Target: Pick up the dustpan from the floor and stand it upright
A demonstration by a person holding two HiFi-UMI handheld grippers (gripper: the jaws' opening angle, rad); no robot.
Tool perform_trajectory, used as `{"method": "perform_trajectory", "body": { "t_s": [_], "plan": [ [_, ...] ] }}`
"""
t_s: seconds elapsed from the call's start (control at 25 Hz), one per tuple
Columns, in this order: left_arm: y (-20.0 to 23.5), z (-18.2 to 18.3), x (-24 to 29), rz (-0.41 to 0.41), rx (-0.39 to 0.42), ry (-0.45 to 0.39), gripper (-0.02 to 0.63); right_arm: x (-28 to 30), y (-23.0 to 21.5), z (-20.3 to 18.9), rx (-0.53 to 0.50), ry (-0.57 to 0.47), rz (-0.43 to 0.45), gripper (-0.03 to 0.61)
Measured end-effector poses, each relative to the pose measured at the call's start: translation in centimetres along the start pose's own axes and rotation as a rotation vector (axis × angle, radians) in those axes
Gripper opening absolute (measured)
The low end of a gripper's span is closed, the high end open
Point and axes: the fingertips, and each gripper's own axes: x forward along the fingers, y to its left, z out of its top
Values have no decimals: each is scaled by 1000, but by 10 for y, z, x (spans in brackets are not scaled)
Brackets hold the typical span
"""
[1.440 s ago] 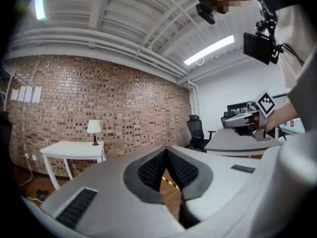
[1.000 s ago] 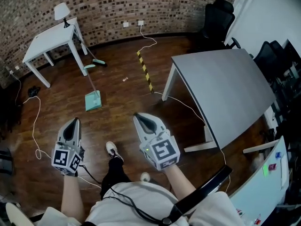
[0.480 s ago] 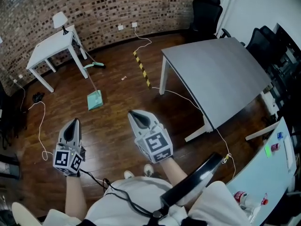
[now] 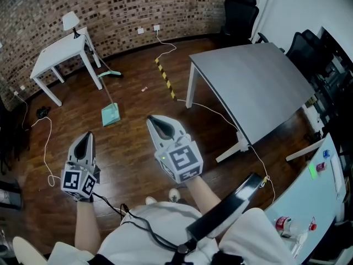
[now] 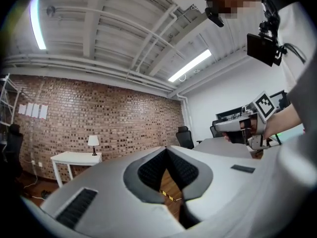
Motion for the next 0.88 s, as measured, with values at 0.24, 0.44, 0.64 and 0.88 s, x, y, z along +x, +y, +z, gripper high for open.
{"method": "perform_trajectory", "body": {
  "t_s": [0.24, 0.44, 0.64, 0.88],
  "plan": [
    [6, -1, 4, -24, 12, -11, -6, 15, 10, -8, -7, 34, 6, -20],
    [7, -2, 2, -30, 25, -21, -6, 22, 16, -13, -7, 32, 16, -20],
    [17, 0, 3, -15, 24, -26, -6, 32, 21, -12, -13, 32, 29, -20],
    [18, -4, 7, -17, 24, -23, -6, 34, 16, -15, -15, 37, 23, -20]
  ]
}}
